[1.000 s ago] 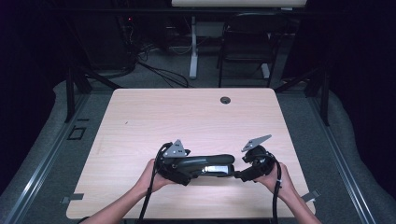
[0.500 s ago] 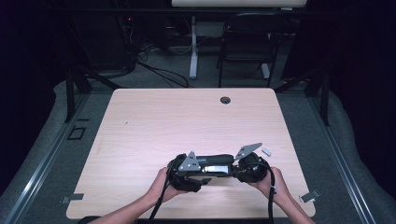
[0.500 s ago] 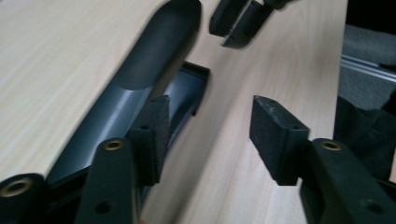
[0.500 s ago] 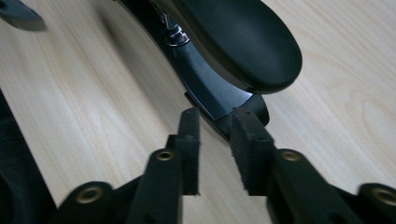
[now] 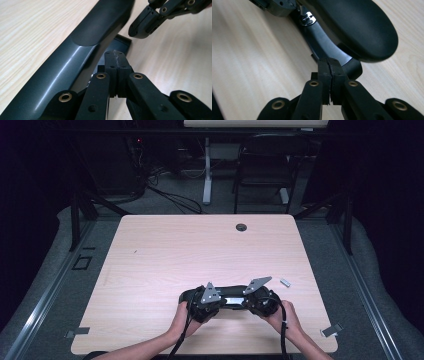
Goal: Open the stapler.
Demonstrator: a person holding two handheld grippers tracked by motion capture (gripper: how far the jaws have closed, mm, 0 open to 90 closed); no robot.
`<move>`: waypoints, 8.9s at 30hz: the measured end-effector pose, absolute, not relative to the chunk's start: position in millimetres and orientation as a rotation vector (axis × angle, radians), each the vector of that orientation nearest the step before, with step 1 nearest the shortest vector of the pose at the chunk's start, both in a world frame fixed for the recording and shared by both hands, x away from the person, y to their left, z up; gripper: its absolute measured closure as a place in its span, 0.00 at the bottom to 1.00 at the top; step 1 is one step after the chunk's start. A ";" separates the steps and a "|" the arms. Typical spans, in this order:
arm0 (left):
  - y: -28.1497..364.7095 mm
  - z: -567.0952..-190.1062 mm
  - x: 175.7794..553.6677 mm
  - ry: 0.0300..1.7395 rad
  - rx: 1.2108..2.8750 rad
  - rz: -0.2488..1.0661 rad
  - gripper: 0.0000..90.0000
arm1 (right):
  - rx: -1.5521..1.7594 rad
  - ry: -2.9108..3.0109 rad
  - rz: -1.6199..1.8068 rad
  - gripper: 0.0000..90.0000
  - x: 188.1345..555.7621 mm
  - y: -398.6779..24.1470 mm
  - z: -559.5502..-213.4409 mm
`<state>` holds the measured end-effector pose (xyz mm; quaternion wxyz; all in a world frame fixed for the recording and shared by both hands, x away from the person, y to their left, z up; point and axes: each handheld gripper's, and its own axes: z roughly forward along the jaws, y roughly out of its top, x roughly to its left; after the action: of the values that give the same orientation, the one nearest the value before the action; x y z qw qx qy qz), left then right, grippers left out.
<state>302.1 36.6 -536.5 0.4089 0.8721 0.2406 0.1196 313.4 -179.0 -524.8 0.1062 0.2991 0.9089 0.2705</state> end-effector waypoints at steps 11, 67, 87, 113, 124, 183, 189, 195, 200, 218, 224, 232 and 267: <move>19.9 -554.3 295.7 0.646 2.163 0.379 1.00 | 0.854 2.609 0.698 1.00 316.5 -164.3 -545.1; -7.0 -574.7 301.1 0.750 1.989 0.450 1.00 | 0.918 2.476 0.829 1.00 310.6 -176.6 -557.9; -10.3 -576.1 300.1 0.754 1.968 0.455 1.00 | 0.918 2.466 0.833 1.00 309.5 -176.4 -558.5; -16.1 -575.5 300.3 0.745 1.967 0.451 1.00 | 0.920 2.463 0.847 1.00 309.3 -177.8 -559.3; -15.6 -573.1 298.1 0.734 1.968 0.444 1.00 | 0.927 2.467 0.867 1.00 310.0 -179.8 -559.8; -15.4 -575.7 299.8 0.731 1.965 0.480 1.00 | 0.919 2.458 0.886 1.00 308.8 -180.8 -561.3; -14.7 -575.2 300.3 0.728 1.964 0.475 1.00 | 0.913 2.459 0.890 1.00 308.5 -180.6 -561.5; -14.5 -575.3 300.1 0.738 1.954 0.475 1.00 | 0.904 2.458 0.885 1.00 308.8 -181.1 -561.6; -16.7 -576.5 301.5 0.719 1.957 0.468 1.00 | 0.903 2.461 0.881 1.00 309.0 -180.7 -561.3; -19.0 -576.2 301.5 0.736 1.942 0.456 1.00 | 0.894 2.456 0.878 1.00 308.1 -181.0 -561.7; -18.5 -575.7 301.3 0.735 1.946 0.459 1.00 | 0.896 2.453 0.883 1.00 307.9 -181.0 -562.0; -17.4 -575.0 302.6 0.730 1.948 0.452 1.00 | 0.898 2.458 0.891 1.00 308.8 -181.8 -561.9; -14.1 -574.2 304.9 0.730 1.936 0.441 1.00 | 0.910 2.464 0.886 1.00 311.1 -182.2 -561.5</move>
<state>304.9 -14.1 -574.2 0.4905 0.7974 0.3008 0.1817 311.1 -182.2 -561.5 0.1838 0.3229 0.8736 0.3143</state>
